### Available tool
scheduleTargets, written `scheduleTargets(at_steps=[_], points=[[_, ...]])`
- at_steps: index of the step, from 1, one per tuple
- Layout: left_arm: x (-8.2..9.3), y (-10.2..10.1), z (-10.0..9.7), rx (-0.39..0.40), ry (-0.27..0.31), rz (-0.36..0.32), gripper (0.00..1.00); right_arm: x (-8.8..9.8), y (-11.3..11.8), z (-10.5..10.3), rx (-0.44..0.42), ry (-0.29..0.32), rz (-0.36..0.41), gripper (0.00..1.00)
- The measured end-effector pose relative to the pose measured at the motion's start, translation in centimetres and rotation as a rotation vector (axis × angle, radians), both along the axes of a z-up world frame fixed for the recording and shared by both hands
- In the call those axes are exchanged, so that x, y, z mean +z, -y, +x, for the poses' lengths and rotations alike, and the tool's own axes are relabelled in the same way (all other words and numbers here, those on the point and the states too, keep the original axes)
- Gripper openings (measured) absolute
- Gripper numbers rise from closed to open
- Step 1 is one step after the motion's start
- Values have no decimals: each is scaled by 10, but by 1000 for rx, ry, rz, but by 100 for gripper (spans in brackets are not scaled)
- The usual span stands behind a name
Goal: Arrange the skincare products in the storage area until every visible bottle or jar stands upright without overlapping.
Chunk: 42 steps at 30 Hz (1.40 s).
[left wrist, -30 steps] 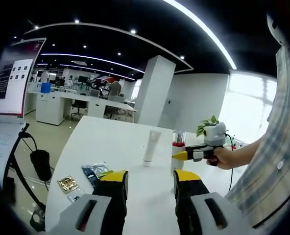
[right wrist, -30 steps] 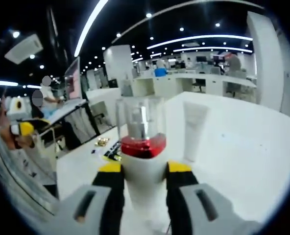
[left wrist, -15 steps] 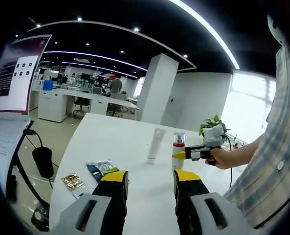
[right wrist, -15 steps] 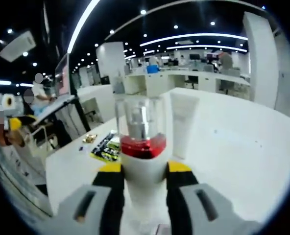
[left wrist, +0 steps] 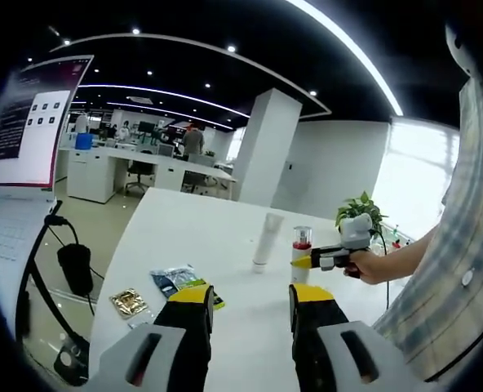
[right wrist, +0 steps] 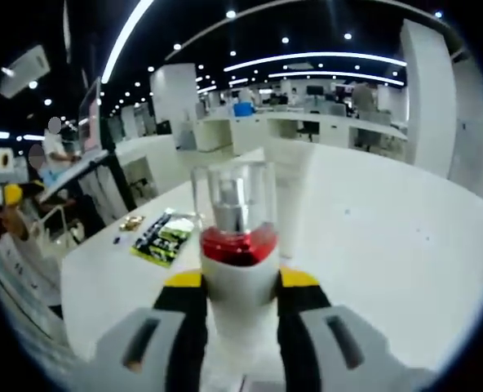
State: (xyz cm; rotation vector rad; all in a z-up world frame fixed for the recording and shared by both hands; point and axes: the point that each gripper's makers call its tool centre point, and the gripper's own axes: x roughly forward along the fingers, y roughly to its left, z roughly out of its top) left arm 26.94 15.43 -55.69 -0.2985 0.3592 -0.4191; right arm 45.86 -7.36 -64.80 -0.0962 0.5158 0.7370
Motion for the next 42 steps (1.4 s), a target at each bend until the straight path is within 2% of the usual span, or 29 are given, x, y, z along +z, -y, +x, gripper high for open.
scheduleTargets(at_steps=[11,22,42], points=[[1,-1,2,4,4,-2,37,-12,7,3,-18,3,-40,29],[-1,-8,-3,15,-4,0,37,-20,13,6,-54,3,-39,29],[-3,-9,-11,29,-20,14,37,-31,16,7,-59,22,-48,29]])
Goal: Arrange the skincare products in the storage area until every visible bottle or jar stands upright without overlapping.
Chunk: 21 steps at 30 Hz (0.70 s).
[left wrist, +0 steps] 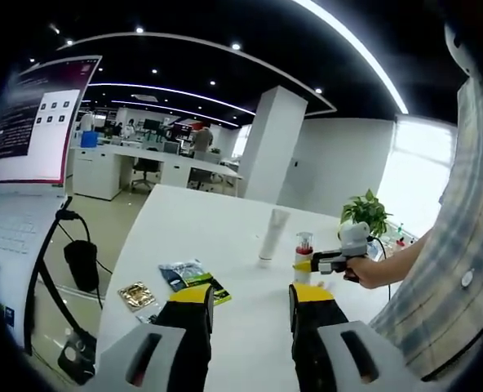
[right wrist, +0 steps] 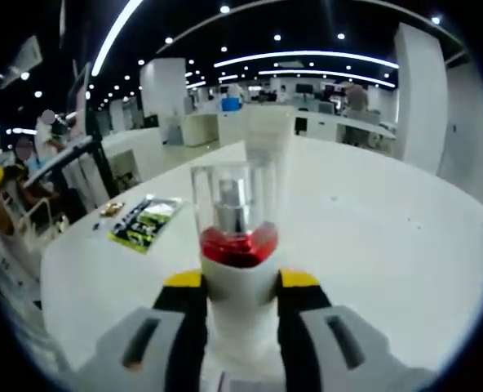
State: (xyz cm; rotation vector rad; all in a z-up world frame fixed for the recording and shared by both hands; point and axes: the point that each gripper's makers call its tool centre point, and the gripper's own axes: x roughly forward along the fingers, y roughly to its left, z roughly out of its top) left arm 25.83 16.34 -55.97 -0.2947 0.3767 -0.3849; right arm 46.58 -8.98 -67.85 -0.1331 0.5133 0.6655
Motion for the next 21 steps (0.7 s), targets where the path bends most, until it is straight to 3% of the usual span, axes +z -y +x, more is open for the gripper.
scheduleTargets(at_steps=[21], points=[[-3,5,-2,5,-4,-3,37,1,-5,-3,47,79,0,30]])
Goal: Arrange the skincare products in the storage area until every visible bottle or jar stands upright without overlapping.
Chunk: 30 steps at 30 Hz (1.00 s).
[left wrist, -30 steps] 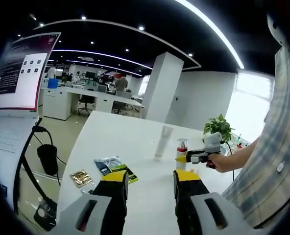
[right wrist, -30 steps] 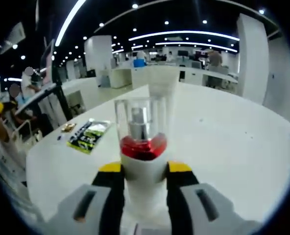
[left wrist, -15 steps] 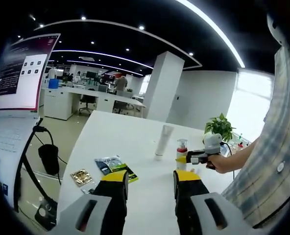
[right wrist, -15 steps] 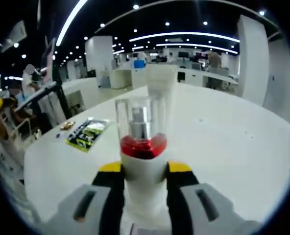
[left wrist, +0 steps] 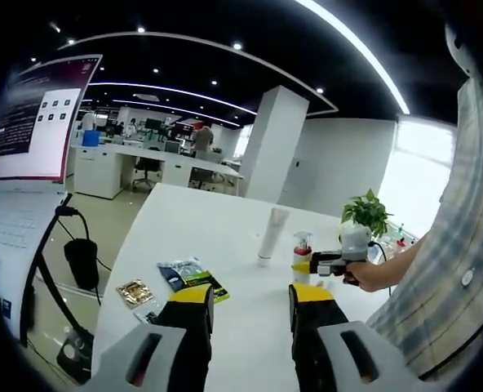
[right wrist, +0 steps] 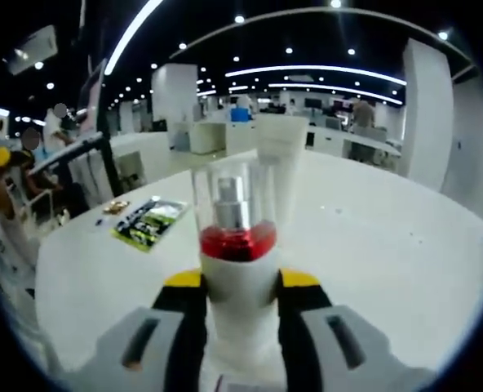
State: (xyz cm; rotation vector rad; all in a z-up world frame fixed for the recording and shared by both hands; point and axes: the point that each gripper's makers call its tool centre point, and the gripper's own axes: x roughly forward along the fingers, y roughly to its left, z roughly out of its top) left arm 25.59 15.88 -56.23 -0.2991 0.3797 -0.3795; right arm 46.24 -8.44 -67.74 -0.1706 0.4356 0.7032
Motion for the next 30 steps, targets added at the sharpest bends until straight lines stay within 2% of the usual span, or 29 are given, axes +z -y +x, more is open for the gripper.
scheduleTargets(at_steps=[19,22,23,25,26,29,30], points=[[1,2,6,-14,5,-7,37,-3,-7,1,19,5,-16,31],[0,2,7,-16,3,-6,37,-16,-5,-3,25,-32,-38,30],[0,2,7,-15,2,-6,37,-28,3,-9,18,-84,-122,29],[-1,1,6,-13,-2,-4,37,-33,7,-10,-35,-116,-56,28],[-1,0,5,-10,-3,-5,37,-27,6,-9,-34,-78,4,28],[-3,0,2,-18,-20,5,37,-25,6,-12,22,-53,-46,28],[-2,1,1,-20,-15,9,37,-25,6,-11,13,-66,-32,28]])
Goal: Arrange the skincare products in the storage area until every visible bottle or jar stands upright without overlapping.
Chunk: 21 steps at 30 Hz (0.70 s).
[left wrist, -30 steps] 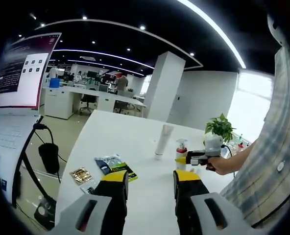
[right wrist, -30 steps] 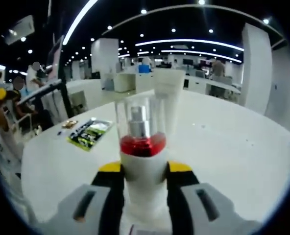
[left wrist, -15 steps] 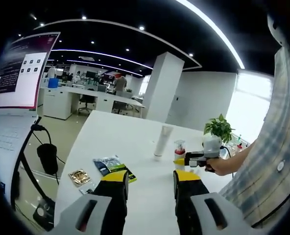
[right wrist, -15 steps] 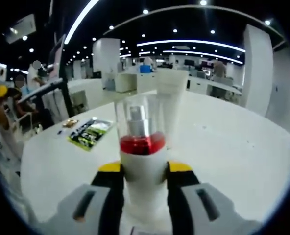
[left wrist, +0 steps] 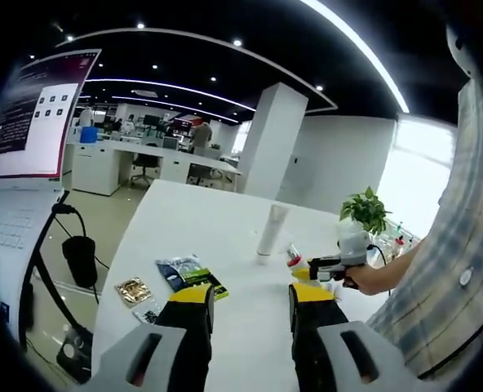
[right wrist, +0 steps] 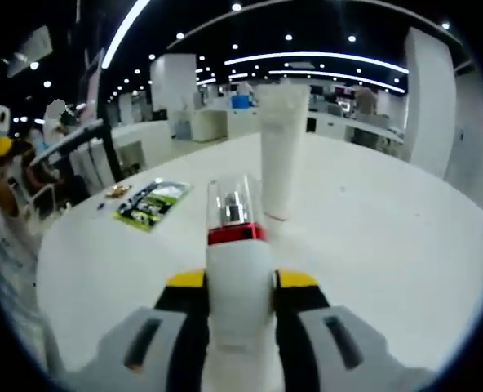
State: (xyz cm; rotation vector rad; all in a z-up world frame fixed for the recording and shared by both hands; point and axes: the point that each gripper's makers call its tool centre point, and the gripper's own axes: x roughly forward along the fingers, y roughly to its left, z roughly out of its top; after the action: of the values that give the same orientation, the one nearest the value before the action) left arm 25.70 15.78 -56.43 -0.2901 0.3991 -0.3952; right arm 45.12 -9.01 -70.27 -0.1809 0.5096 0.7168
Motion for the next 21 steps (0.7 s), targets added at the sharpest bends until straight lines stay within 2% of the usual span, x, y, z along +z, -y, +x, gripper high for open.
scheduleTargets(at_steps=[2,9,17,21], points=[[-1,0,0,5,0,-15,37,1,1,2,-29,-33,35,27],[-4,14,7,-32,-12,-27,37,12,9,4,-60,-2,70,27],[-4,25,12,-72,-15,-22,37,13,16,1,-84,-21,104,27],[-5,28,15,-78,-17,-28,37,19,13,2,-80,-21,131,27]])
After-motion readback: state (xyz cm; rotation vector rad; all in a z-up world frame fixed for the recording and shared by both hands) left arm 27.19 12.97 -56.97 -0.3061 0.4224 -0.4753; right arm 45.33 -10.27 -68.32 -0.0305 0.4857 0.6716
